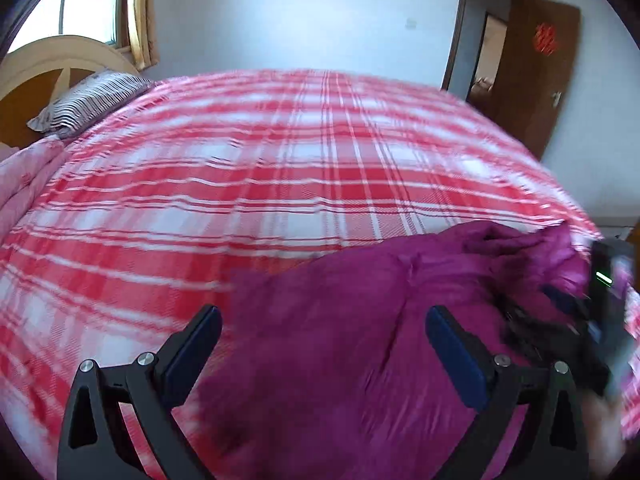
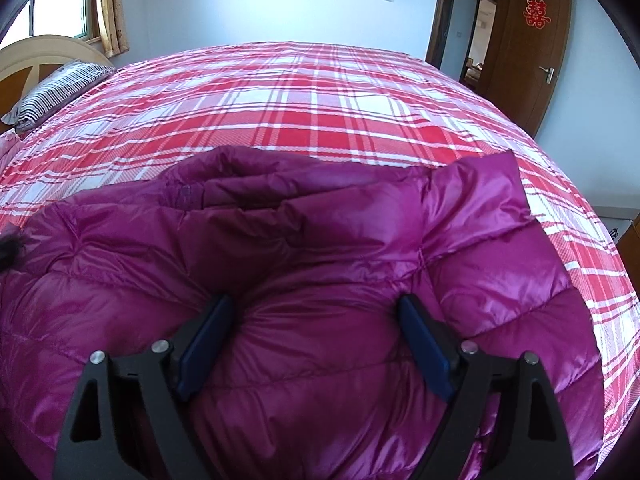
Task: Fold large clothes
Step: 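Lift the jacket end with the left gripper while the right gripper holds the jacket down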
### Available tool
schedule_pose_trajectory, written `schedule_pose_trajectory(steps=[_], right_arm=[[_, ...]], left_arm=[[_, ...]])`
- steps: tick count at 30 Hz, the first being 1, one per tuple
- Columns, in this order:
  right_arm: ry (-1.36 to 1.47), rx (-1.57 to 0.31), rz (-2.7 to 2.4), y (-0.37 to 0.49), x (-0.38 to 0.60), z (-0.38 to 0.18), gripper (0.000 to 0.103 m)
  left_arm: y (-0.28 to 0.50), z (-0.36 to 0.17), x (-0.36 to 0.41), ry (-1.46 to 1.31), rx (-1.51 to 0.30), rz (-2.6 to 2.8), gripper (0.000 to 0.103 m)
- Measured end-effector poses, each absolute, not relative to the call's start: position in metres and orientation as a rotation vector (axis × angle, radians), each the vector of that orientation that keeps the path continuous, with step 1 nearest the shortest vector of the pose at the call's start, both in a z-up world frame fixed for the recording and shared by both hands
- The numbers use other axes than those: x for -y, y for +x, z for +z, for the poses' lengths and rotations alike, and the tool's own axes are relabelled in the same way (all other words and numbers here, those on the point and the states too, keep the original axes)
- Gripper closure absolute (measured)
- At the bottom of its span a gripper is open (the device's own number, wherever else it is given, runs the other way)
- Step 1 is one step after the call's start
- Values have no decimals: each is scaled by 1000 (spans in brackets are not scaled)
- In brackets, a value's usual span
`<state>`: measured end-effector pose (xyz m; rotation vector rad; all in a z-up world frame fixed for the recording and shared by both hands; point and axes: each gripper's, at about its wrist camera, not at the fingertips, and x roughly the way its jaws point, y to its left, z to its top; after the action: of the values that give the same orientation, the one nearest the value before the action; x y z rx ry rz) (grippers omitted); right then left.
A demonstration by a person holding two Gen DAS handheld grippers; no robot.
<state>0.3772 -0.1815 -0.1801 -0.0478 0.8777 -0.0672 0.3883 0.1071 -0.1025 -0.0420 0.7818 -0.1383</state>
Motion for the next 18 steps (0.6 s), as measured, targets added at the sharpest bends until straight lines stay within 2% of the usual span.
schedule_pose_trajectory(steps=[3,8,13,16,18], right_arm=[[-52,-876,-70,377,181,-180,15],[-55,-869,-70,375,180,-179,15],[-53,-862,-68,374,180,-178,15],[-29,-866,-44,374,183,-177,13],[21,-875,19,373,190,-173,10]], left_arm=[[356,-104,-144,-89,-798,-160,1],[318,-154,-178,-287,-912,-260,1],[307,-173,-172,-442,-851,-405,1],[314,-177,-165,-494,-844,-489,10],[321,-185,-165,-506,-878,-470,27]])
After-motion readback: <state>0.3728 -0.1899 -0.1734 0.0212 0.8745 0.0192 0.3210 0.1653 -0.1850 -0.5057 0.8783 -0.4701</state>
